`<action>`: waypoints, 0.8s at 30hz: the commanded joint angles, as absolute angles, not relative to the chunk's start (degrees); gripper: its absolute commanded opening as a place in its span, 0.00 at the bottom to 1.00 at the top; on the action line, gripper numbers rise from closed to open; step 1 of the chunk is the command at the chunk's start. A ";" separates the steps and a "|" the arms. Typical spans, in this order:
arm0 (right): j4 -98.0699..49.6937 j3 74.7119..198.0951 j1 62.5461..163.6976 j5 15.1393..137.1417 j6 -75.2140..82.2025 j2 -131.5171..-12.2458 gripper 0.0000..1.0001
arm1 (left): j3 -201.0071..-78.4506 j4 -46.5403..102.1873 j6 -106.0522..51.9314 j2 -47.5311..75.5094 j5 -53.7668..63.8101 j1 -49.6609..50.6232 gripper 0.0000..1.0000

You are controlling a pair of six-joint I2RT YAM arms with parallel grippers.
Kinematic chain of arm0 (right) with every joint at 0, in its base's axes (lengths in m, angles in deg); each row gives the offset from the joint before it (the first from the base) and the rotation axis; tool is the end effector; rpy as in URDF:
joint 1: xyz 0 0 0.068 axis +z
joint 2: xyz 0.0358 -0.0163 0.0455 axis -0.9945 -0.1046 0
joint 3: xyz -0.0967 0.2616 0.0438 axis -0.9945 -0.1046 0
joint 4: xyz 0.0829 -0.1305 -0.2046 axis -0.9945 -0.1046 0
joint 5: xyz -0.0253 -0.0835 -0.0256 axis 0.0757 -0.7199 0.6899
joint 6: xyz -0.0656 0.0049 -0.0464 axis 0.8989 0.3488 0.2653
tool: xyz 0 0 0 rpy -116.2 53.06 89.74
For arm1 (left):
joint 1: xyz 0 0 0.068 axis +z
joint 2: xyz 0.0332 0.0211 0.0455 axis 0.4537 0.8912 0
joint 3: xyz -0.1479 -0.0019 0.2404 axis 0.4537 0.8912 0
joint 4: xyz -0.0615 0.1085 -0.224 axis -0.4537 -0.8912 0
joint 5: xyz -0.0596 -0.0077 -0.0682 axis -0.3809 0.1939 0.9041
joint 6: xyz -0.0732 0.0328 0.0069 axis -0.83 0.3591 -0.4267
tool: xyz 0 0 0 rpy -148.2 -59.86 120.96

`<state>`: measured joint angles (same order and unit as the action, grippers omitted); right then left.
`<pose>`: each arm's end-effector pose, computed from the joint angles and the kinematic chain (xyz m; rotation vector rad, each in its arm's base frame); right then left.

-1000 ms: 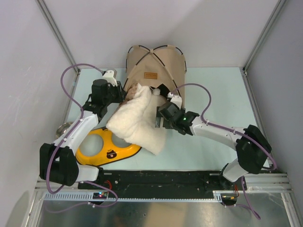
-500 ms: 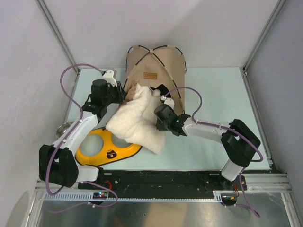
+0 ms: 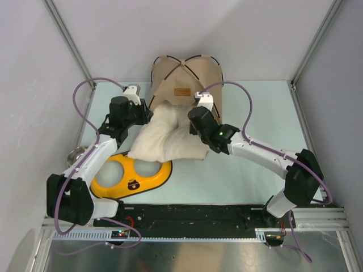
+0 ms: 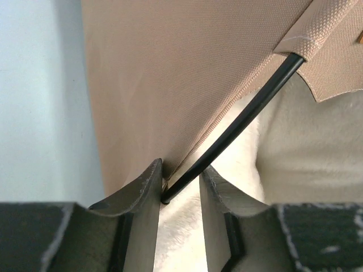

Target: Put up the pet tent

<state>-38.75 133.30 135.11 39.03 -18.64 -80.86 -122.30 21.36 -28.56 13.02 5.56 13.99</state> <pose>0.2653 0.2744 0.2997 -0.1052 2.0720 0.3083 0.3121 -0.0830 0.2948 0.0988 2.0106 -0.4448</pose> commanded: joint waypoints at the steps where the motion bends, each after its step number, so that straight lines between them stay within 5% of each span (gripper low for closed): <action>1: -31.33 138.36 134.42 33.67 -11.31 -81.06 0.00 | -121.47 20.40 -29.45 12.13 9.11 13.51 0.37; 11: -28.78 139.58 133.05 33.56 -3.37 -89.56 0.03 | -122.50 20.43 -30.25 13.01 9.46 13.11 0.37; 20: -35.87 139.54 135.64 35.08 -5.86 -80.22 0.61 | -125.53 16.34 -29.12 12.58 5.75 12.98 0.37; 24: -40.96 139.58 135.13 36.24 -8.31 -75.11 0.78 | -127.23 13.89 -28.41 10.65 4.79 13.00 0.55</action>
<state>-37.09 137.52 135.24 35.13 -5.55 -82.09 -124.01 18.17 -28.89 13.15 5.86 13.48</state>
